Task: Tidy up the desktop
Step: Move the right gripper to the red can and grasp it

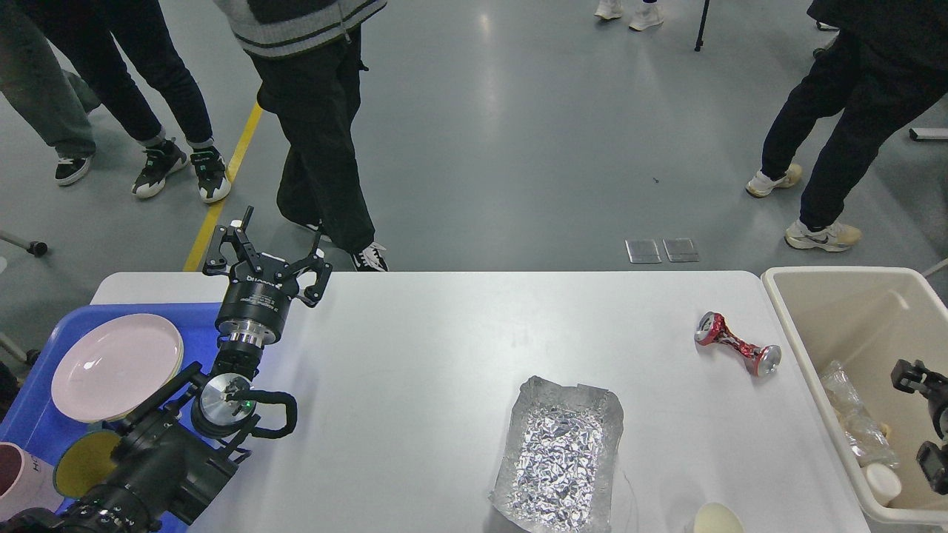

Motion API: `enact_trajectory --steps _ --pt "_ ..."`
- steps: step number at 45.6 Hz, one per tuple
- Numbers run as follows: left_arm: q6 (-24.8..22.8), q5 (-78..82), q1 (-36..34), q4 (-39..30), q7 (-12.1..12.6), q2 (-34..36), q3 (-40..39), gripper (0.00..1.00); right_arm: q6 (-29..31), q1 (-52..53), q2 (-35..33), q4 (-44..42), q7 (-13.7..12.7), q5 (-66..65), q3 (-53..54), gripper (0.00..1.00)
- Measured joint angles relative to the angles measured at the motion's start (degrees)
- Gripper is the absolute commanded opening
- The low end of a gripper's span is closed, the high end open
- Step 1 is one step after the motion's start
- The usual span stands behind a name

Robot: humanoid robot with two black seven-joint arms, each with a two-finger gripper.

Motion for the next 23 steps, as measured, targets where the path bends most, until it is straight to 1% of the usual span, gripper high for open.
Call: enact_trajectory --steps 5,13,16,20,23 --pt "0.0 0.0 0.0 0.0 0.0 0.0 0.0 0.96 6.45 5.04 -0.26 0.0 -0.2 2.84 0.12 1.0" --pt "0.0 0.0 0.0 0.0 0.0 0.0 0.0 0.96 22.18 16.39 -3.01 0.48 0.75 5.8 0.29 1.0" --pt "0.0 0.0 0.0 0.0 0.0 0.0 -0.01 0.96 26.22 19.83 -3.64 1.12 1.08 5.91 -0.03 1.0" --pt "0.0 0.0 0.0 0.0 0.0 0.0 -0.01 0.96 31.91 26.2 -4.3 4.08 1.26 5.92 -0.36 1.0" --pt "0.0 0.0 0.0 0.0 0.0 0.0 -0.01 0.96 34.1 30.98 -5.02 8.0 1.28 5.87 -0.43 1.0"
